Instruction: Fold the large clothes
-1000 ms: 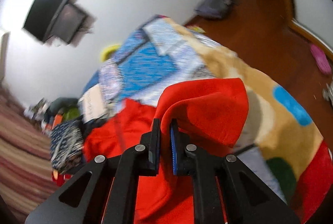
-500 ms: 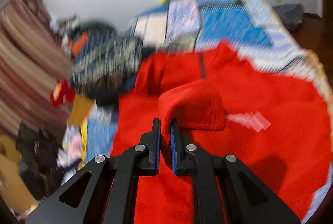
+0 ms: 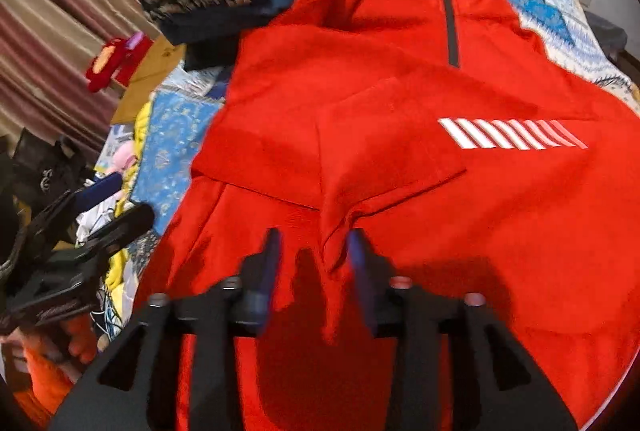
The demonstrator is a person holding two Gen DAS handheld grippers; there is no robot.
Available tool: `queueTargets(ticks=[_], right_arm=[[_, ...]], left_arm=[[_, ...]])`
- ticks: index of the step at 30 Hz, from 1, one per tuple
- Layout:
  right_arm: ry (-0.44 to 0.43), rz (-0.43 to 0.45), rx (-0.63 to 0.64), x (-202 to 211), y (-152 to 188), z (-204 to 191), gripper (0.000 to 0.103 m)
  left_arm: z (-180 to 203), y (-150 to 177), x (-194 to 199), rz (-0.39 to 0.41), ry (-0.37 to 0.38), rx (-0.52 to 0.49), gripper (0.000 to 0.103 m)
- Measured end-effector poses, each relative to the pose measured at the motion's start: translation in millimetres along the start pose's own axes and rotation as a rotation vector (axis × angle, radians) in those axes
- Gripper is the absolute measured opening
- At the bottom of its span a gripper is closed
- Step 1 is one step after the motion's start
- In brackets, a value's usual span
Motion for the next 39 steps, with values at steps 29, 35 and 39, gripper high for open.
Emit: queueTargets(ticks=[29,35,39], right_arm=[[0.335,0.242,-0.446,114,80,191,0.038],[0.337,0.242,-0.438,114,83,193,0.038],[0.345,0.258,-0.427,120,76,193,0.038]], left_arm=[[154,-19,-121,-0.216,0.053,-0.329,0.056],[150,-34,-130,-0.196,0.055,-0.295,0.007],[137,-63,-112,-0.121,0.062,-0.237,0.007]])
Point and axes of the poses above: each gripper's, at about its wrist camera, not at the fingertips, and x roughly against the way its jaws point, z to its right, y to its underside, the point moved 2 cm from there along -x, roughly the way its jaws point, and after that the axes turned 8 degrees about x, right-handed, at the moved point
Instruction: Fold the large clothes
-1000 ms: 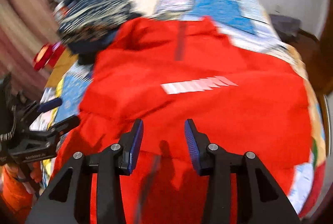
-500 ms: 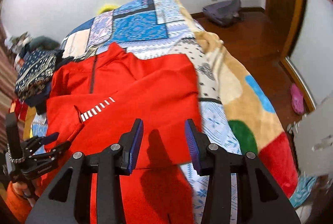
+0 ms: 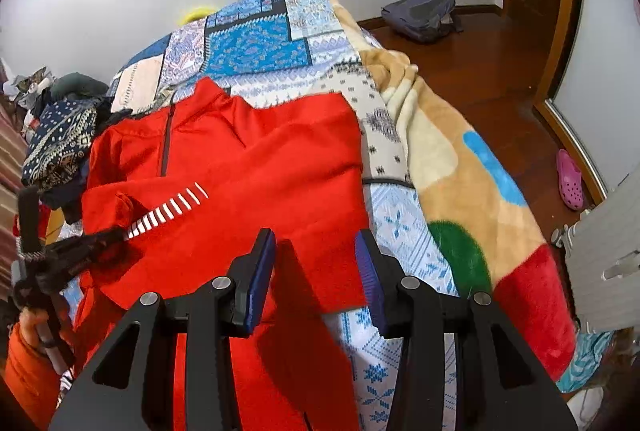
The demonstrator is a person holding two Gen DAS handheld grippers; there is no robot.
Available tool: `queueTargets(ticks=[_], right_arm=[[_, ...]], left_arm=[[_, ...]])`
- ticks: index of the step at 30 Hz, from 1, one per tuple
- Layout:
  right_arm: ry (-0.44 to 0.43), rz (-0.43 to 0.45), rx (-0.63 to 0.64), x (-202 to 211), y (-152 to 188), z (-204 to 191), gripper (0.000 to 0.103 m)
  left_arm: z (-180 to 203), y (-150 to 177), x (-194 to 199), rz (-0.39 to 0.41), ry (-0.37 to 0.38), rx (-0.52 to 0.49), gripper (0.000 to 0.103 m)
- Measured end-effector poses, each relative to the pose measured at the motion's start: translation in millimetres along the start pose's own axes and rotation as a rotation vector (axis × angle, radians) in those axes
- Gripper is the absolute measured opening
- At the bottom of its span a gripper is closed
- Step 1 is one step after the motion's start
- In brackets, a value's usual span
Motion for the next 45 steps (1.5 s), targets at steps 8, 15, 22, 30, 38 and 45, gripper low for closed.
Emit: queueTargets(ticks=[8,15,22,30,38,45], right_arm=[[0.003,0.001,0.02,-10,-9,-13,0.04],[0.037,-0.038,0.087,-28,5,-34,0.048],[0.045,-0.034,0.106,-25,9,-35,0.051],[0.063,-0.042,0.123,-27,15,-41,0.056],[0.066,-0.07,0.159,-29,13,-45,0.059],[0.034,-0.056,0.147,-18,-4,-45,0.059]], left_arm=[[-39,-35,97,0.284,0.015,0.074,0.007],[-71,-15,121,0.365,-0.035,0.106,0.007],[-122,28,84,0.232,-0.067,0.211,0.007],[-149,78,51,0.11,-0.136,0.281,0.014],[-168,109,36,0.003,-0.17,0.284,0.02],[-162,85,72,0.076,-0.187,0.252,0.028]])
Point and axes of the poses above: each gripper's, at about its wrist camera, not at the fingertips, and x roughly against the way its jaws point, z to its right, y to its underside, the point moved 2 cm from there along -x, roughly the way its jaws point, and after that the axes turned 8 degrees about x, right-handed, at the moved point
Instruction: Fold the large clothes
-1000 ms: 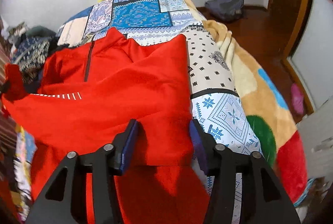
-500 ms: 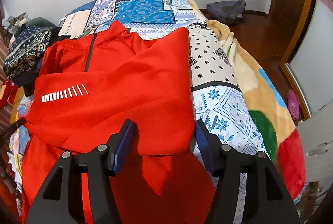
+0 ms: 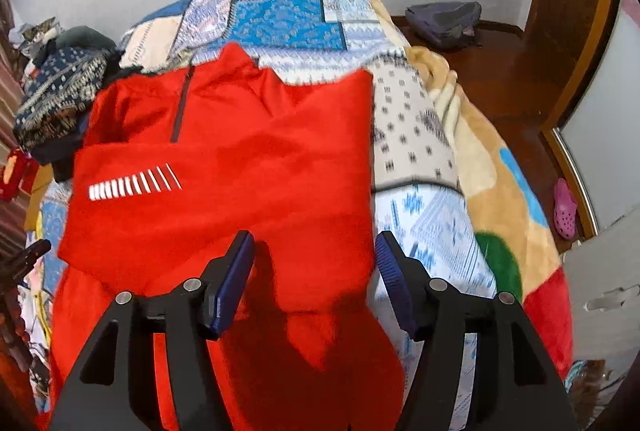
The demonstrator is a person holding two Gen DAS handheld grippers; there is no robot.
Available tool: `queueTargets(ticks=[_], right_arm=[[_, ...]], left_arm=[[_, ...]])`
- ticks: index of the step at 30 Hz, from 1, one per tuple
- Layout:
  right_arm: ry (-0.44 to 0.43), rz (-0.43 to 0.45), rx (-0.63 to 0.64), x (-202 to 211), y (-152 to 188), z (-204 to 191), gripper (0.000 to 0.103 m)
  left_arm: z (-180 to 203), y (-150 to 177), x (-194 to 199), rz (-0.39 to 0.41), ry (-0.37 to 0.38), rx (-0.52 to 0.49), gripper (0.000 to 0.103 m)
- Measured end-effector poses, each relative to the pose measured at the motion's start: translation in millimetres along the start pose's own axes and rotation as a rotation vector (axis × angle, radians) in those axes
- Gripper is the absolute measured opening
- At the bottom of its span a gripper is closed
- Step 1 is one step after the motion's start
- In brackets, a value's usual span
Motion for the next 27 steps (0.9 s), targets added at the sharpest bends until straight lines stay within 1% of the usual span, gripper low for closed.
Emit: queueTargets(ticks=[2,6,11,14,19,21,24,27], right_arm=[[-0.007,0.032,0.008,8,-12,-1,0.059],[-0.047,0.085,0.022,19,-37,-6,0.059],[-0.094,0.126,0.054,21,-69,-19,0.059],[-0.118,0.132,0.078,13,-87,-28,0.059],[-0.135,0.107,0.132,-15,-112,-45,0.059],[-0.154,0.083,0.149,-28,-120,-47,0.059],[-0.161,0.034,0.166,-56,-137,-52,0.059],[-0.183,-0.017,0.183,-87,-153,-58,0.059]], left_arm=[[6,-12,10,0.031,0.022,-0.002,0.032],[30,-45,26,0.095,0.096,-0.023,0.039],[65,-84,26,0.12,0.166,-0.061,0.039],[87,-101,21,0.13,0.175,-0.105,0.039],[113,-123,-4,0.114,0.174,-0.151,0.039],[118,-130,-18,0.098,0.17,-0.155,0.039],[125,-138,-42,0.056,0.187,-0.157,0.039],[128,-145,-62,0.026,0.185,-0.155,0.039]])
Point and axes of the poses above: each gripper's, at about its wrist camera, not at the fingertips, and x roughly against the way its jaws point, z to its right, y to its underside, the point moved 2 cm from there along -x, roughly the way its jaws point, and after that the axes turned 8 degrees about x, right-handed, at the moved point
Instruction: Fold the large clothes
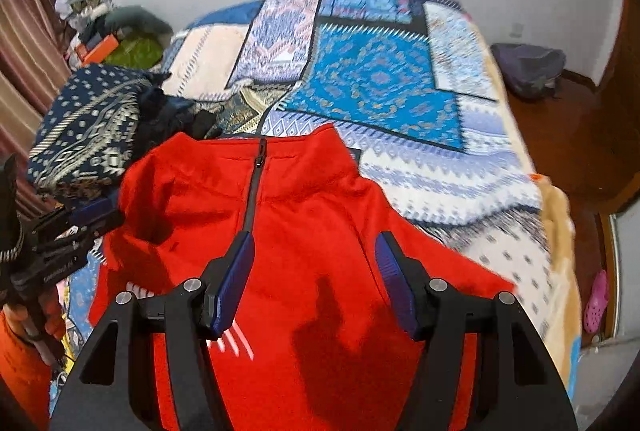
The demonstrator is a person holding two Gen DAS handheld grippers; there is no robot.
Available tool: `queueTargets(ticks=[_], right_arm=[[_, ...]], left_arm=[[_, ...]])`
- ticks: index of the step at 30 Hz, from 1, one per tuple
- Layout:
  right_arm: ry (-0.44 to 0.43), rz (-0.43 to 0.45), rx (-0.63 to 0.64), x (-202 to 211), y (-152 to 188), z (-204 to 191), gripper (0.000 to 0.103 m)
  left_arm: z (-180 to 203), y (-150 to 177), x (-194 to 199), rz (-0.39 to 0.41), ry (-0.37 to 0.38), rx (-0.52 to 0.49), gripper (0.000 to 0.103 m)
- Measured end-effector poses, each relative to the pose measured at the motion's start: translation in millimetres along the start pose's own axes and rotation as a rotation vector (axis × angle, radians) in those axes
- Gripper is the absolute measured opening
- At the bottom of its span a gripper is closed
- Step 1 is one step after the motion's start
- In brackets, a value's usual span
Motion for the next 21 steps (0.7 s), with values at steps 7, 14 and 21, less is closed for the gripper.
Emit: queueTargets(ticks=[7,14,21], right_arm=[[-0.016,-0.098,0.01,-72,-38,15,0.059],[0.006,-0.18,-0.009,-135,-53,21,0.057],[-0.043,-0.122,-0.04,-118,-48,14,0.015]], left_arm=[[5,-5,-20,0.016,0.013,-0.019,0.039],[6,-5,-36,0.047,-0.059,-0.06,0.005],[-13,-4,-40,0.01,0.047,0.033,0.0]])
Point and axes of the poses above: each gripper's, at about its wrist camera, not at the fingertips, and x roughly against the way its jaws point, z to its right, y to its underside, the point moved 2 cm from there along -x, roughly the way its jaws point, and after that the axes turned 8 degrees about x, right-handed, at the moved point
